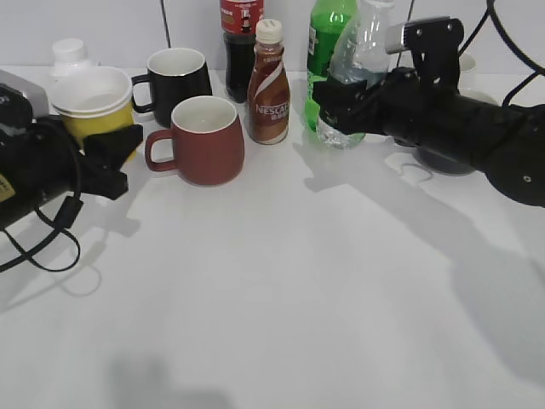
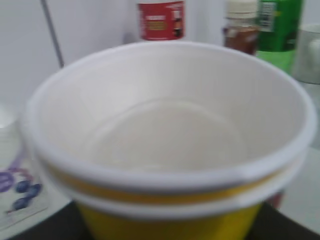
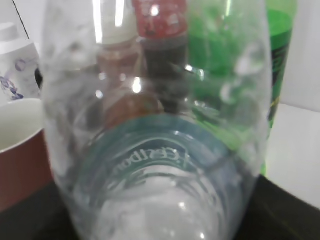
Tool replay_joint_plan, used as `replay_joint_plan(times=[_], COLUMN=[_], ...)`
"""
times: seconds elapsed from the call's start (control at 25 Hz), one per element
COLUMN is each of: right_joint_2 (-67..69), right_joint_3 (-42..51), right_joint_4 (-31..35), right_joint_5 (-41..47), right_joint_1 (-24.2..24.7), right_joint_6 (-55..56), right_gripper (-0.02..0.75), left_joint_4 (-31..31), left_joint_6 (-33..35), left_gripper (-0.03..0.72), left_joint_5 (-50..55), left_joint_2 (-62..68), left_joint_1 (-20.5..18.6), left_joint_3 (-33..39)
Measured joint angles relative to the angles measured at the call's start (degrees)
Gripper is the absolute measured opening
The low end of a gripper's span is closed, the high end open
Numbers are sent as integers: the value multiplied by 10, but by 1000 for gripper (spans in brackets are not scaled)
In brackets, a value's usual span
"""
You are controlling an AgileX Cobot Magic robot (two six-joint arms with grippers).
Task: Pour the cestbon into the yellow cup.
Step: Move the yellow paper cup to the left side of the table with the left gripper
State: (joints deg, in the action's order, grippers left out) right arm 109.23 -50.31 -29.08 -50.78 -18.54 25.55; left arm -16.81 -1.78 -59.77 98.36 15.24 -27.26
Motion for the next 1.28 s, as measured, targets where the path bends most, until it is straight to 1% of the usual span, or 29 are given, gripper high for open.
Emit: replay_joint_plan(times=[0.28,0.44,0.64,1.0,1.28], right_joint_2=[3,3,3,3,3], right_joint_3=[0,0,0,0,0], right_joint_4=[11,11,11,11,12], right_joint_5=[16,20,21,21,23], right_joint_1=[0,0,0,0,0], right_joint_6=[-26,-33,-35,-40,-46], right_gripper=[469,469,469,469,469], left_joint_4=[76,104,118,129,152], left_joint_6=[36,41,41,41,42], left_gripper=[370,370,370,370,370], left_joint_5=[-4,-38,-68,-70,-70], left_joint_2=[13,42,90,148,173], left_joint_1=[0,0,0,0,-6], left_joint_3=[0,0,-6,-49,-68])
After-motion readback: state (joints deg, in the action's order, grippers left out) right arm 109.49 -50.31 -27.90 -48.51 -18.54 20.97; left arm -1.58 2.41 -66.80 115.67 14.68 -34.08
